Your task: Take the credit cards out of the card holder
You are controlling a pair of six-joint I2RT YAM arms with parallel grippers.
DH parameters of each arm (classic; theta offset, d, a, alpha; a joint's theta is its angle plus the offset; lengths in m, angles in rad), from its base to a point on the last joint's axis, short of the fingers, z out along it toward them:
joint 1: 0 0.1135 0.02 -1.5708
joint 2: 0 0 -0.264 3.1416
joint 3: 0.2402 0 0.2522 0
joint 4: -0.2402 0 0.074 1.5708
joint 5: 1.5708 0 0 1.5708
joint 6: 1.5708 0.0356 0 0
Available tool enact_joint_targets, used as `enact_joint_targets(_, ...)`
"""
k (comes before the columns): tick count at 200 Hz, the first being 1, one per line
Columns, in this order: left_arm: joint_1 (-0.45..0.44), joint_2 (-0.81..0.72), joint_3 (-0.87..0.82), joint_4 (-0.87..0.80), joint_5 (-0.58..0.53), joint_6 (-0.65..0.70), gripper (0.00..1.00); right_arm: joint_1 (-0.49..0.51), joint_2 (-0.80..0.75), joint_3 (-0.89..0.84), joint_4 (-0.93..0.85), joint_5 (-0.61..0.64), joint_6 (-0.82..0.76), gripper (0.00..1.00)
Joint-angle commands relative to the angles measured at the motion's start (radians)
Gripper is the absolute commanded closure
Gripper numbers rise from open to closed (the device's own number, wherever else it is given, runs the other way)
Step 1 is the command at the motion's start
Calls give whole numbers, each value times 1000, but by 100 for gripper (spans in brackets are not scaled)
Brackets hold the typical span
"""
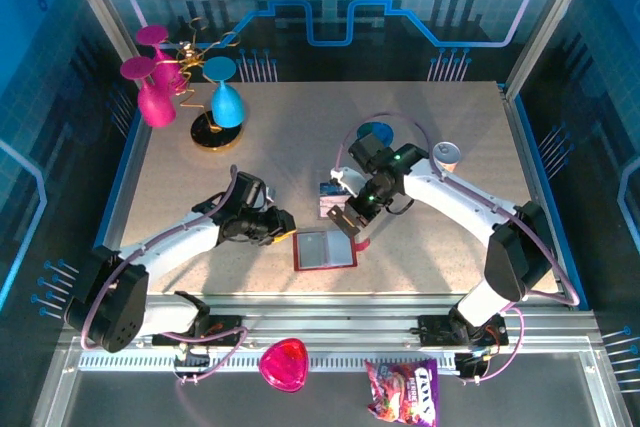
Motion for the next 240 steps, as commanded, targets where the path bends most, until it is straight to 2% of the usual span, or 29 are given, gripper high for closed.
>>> enact_joint_targets(1, 11, -24, -16, -49, -14, 29, 72, 7, 25, 74, -158, 31, -330, 100)
enact_joint_targets(34, 14, -39, -16, -60, -22, 34, 72, 15, 73, 158, -264, 86, -499, 100)
enact_joint_targets(67, 19, -59, -22, -59, -36, 33, 72, 20, 72, 186, -288, 124, -611, 100)
enact_joint_targets(140, 22, -87, -60, 1, -39, -17, 68, 14, 142, 278, -323, 208, -706, 100)
enact_joint_targets(240, 29, -89, -65, 19, -60, -39, 66, -25, 374, 628, -442, 203, -791, 100)
